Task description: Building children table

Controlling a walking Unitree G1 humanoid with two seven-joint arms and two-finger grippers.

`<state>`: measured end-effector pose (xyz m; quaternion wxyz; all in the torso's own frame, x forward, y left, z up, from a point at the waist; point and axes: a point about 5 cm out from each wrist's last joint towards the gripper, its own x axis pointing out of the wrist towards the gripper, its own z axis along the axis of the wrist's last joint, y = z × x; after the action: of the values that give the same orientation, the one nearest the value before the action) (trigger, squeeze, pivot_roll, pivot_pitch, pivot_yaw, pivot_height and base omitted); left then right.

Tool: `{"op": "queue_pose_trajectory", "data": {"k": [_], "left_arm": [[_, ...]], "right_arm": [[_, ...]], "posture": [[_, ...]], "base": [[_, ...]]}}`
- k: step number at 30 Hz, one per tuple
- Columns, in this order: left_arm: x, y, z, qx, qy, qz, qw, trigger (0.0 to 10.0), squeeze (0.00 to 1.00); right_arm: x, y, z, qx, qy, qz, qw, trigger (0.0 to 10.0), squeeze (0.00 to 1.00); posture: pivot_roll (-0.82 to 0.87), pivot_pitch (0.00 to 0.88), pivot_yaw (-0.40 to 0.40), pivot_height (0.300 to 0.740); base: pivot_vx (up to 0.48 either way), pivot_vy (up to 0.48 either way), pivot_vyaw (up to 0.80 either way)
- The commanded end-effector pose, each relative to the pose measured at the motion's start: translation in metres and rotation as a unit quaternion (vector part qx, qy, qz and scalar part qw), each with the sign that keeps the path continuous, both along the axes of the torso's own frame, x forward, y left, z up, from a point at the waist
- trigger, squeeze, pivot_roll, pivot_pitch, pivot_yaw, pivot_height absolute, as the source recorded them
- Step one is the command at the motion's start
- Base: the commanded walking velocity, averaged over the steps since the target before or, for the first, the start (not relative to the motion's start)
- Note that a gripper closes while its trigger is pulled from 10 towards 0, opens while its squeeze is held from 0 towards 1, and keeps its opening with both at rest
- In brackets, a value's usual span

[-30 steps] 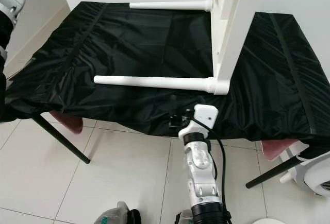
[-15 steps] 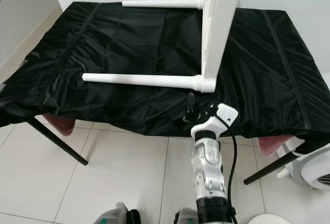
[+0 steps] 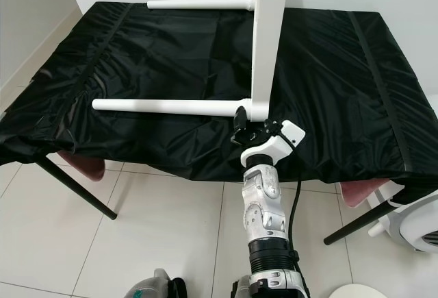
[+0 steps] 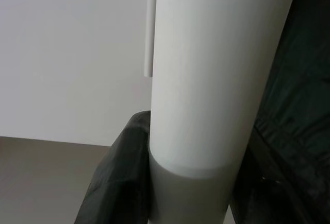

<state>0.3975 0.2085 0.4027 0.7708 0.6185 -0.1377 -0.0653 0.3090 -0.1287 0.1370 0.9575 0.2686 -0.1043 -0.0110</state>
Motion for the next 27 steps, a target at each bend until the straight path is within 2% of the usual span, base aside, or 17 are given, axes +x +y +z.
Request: {"op": "queue_pose_trajectory", "data": {"k": [1,6,9,13,17,22,23,27], "left_arm": [[-0.005,0.034,0.01,-0.13,-0.117,0.075,0.982,10.0,0.0],[-0.006,0.036,0.011,-0.142,-0.118,0.072,0.98,10.0,0.0],[-0.007,0.037,0.014,-0.164,-0.117,0.064,0.977,10.0,0.0],[-0.007,0.037,0.014,-0.168,-0.117,0.063,0.977,10.0,0.0],[-0.009,0.033,0.023,-0.203,-0.115,0.042,0.972,10.0,0.0],[-0.012,0.029,0.033,-0.212,-0.126,0.026,0.969,10.0,0.0],[-0.015,0.027,0.041,-0.219,-0.136,0.018,0.966,10.0,0.0],[-0.018,0.026,0.047,-0.22,-0.146,0.013,0.964,10.0,0.0]], "right_arm": [[-0.004,0.019,-0.009,0.029,0.018,0.024,0.999,10.0,0.0],[-0.004,0.024,-0.013,0.035,0.026,0.04,0.998,10.0,0.0],[-0.005,0.029,-0.02,0.047,0.039,0.055,0.997,10.0,0.0],[-0.005,0.03,-0.021,0.05,0.04,0.057,0.996,10.0,0.0],[-0.005,0.04,-0.027,0.056,0.052,0.077,0.994,10.0,0.0],[-0.004,0.046,-0.029,0.059,0.055,0.092,0.992,10.0,0.0],[0.001,0.051,-0.028,0.06,0.055,0.107,0.991,10.0,0.0],[0.007,0.056,-0.024,0.068,0.049,0.119,0.989,10.0,0.0]], "posture": [[0.08,0.008,0.061,0.74],[0.08,0.007,0.061,0.74],[0.08,0.007,0.061,0.74],[0.08,0.007,0.061,0.74],[0.08,0.007,0.057,0.74],[0.08,0.004,0.054,0.74],[0.08,0.001,0.05,0.74],[0.09,0.0,0.047,0.74]], "base": [[0.0,0.0,0.0],[0.0,0.0,0.0],[0.0,0.0,0.0],[0.0,0.0,0.0],[0.0,0.0,0.0],[0.0,0.0,0.0],[0.0,0.0,0.0],[0.0,0.0,0.0]]}}
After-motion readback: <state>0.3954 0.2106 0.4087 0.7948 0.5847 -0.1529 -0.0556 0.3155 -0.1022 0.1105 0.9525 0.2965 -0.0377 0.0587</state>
